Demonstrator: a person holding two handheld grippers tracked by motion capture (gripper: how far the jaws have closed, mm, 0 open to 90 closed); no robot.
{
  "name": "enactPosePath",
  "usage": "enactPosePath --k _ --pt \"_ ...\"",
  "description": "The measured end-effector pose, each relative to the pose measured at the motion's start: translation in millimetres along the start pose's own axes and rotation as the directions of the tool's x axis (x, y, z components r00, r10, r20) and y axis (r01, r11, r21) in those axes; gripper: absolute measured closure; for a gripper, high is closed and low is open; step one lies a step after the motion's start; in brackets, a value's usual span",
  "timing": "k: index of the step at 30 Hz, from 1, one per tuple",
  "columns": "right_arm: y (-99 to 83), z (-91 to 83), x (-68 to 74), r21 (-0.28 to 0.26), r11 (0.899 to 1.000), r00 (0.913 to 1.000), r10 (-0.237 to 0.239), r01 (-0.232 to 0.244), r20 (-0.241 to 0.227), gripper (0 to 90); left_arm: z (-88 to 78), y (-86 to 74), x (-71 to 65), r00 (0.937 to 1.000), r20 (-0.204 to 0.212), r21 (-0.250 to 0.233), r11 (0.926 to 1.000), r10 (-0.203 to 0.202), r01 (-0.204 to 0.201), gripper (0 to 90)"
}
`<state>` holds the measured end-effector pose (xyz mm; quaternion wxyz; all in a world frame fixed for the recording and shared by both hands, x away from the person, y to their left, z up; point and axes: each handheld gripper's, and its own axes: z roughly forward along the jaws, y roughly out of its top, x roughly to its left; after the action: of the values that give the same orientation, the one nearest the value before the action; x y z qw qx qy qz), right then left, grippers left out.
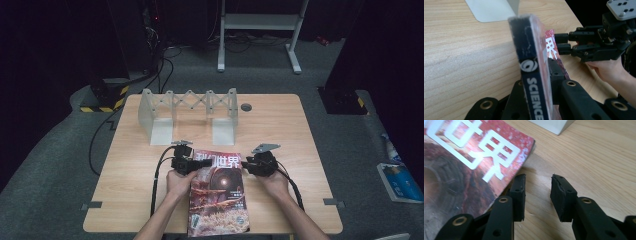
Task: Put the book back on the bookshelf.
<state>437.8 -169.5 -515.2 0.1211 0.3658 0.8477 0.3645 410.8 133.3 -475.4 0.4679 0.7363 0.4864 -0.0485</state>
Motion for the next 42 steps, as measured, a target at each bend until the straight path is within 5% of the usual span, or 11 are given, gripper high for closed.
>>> enactPosePath --k 3,9,20,28,42 --pt "-4.5 -4.2 -3.0 -0.019 1.000 0.9999 0.001 -0.001 0.010 55.9 -4.4 4.9 -8.3 0.9993 0.003 -0.003 0.9993 0.036 -0.036 83.9" --pt "-19.4 -15.7 -11.8 -0.045 0.999 0.9943 0.006 -0.002 0.107 49.1 -12.7 12.3 -22.7 0.9955 0.012 -0.019 0.9954 0.094 -0.093 84.0" --pt "-46.2 -30.9 -35.0 -0.102 0.991 0.9684 0.109 -0.088 0.224 40.1 -26.7 23.1 -34.1 0.9879 0.032 -0.045 0.9876 0.152 -0.150 84.0" --pt "-55.0 -29.9 -36.6 -0.164 0.982 0.9613 0.129 -0.090 0.244 35.5 -42.4 35.5 -43.1 0.9843 0.003 -0.062 0.9824 0.177 -0.176 84.0" --pt "-54.7 -28.2 -36.9 -0.175 0.980 0.9593 0.138 -0.096 0.246 35.6 -54.7 56.9 -64.1 0.9682 -0.009 -0.084 0.9646 0.250 -0.250 84.0"
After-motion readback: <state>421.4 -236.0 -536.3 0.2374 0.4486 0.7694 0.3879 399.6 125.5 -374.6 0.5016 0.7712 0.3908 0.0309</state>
